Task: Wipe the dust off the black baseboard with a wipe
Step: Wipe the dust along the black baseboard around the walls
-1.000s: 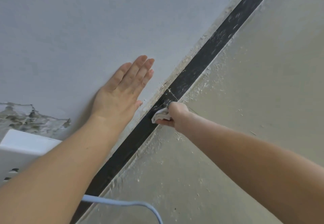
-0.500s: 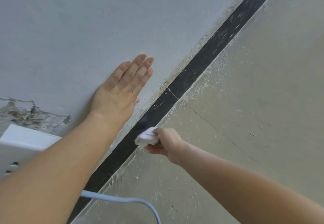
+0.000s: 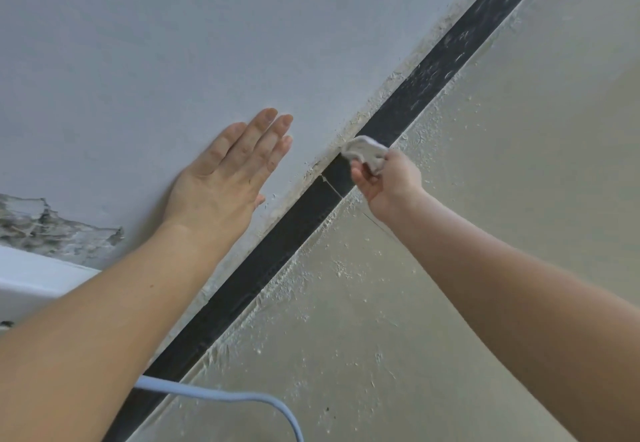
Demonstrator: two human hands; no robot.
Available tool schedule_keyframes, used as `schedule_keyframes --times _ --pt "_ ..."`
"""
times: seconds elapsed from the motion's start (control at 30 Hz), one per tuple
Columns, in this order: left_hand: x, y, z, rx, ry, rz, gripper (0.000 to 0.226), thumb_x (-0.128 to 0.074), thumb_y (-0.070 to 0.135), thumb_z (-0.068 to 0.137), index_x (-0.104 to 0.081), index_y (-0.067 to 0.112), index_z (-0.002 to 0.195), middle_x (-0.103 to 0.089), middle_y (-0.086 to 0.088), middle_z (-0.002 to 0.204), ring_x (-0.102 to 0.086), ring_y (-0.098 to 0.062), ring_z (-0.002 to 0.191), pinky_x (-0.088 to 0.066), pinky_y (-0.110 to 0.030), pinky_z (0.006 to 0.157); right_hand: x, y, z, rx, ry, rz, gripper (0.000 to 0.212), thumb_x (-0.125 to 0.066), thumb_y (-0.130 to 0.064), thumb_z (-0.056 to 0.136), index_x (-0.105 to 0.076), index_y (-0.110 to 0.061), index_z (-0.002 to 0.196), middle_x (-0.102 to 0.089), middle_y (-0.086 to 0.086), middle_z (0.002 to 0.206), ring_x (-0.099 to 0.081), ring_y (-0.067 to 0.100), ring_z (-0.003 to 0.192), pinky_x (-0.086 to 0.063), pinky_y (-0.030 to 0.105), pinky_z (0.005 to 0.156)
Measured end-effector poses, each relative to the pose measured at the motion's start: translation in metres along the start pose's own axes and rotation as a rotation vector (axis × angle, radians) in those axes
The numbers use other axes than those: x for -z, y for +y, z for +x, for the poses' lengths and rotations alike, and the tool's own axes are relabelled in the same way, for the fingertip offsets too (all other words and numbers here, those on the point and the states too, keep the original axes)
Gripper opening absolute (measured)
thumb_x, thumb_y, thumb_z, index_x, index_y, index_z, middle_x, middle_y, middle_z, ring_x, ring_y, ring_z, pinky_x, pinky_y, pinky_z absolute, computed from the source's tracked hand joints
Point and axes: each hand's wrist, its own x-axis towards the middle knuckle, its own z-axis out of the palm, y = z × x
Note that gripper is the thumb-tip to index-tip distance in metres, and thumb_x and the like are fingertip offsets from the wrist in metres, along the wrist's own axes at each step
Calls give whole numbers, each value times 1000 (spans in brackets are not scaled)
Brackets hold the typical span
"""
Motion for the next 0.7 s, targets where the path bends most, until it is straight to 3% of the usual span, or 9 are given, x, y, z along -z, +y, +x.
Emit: schedule_keyframes --times 0.1,0.2,0.3,0.37,0.43,0.53,0.63,0.7 --pt "3 2 1 4 -20 -41 76 -15 47 96 24 3 143 31 -17 149 22 -31 139 19 -44 108 16 8 -2 20 96 -86 33 -35 -23 99 -62 -7 90 -56 6 60 -48 12 41 -42 23 40" --pt "6 6 12 -28 -15 -103 74 -12 47 96 24 3 144 31 -17 149 23 -30 139 21 -43 108 20 41 -14 -151 -38 -391 27 -35 -19 98 -56 -6 90 -56 11 62 -52 18 48 -48 27 45" --pt "7 9 32 -63 55 -103 71 -16 42 98 21 4 145 28 -17 151 22 -31 139 19 -43 109 16 62 -21 -281 -228 -602 26 -39 -9 94 -59 -7 78 -62 17 77 -61 26 67 -56 34 68" --pt "6 12 50 -71 94 -97 72 -24 37 98 17 3 146 24 -16 153 17 -29 142 17 -43 110 13 53 -7 -245 -250 -558 21 -45 -1 91 -59 -5 76 -60 17 87 -60 27 77 -56 38 82" --pt "7 14 71 -66 118 -105 72 -28 36 98 13 4 147 20 -16 154 11 -27 144 15 -42 111 11 33 18 -211 -160 -403 11 -44 -3 93 -54 0 92 -57 14 89 -61 23 72 -58 32 72" --pt "9 16 92 -21 111 -127 69 -22 37 98 14 3 147 19 -17 154 9 -28 144 11 -41 112 14 1 51 -144 -100 -392 14 -39 -8 97 -47 -8 109 -53 6 82 -58 16 67 -57 22 55" --pt "8 19 100 -5 110 -127 67 -20 36 99 12 2 147 14 -17 155 5 -28 144 7 -40 113 21 -22 67 -85 -75 -412 29 -42 -4 95 -52 2 121 -55 8 80 -60 18 65 -57 25 56" --pt "11 19 100 -1 94 -134 63 -20 32 101 12 3 148 13 -17 155 5 -29 144 10 -39 113 28 -36 66 -11 22 -307 26 -44 -5 92 -58 5 110 -62 13 77 -64 21 60 -60 34 62"
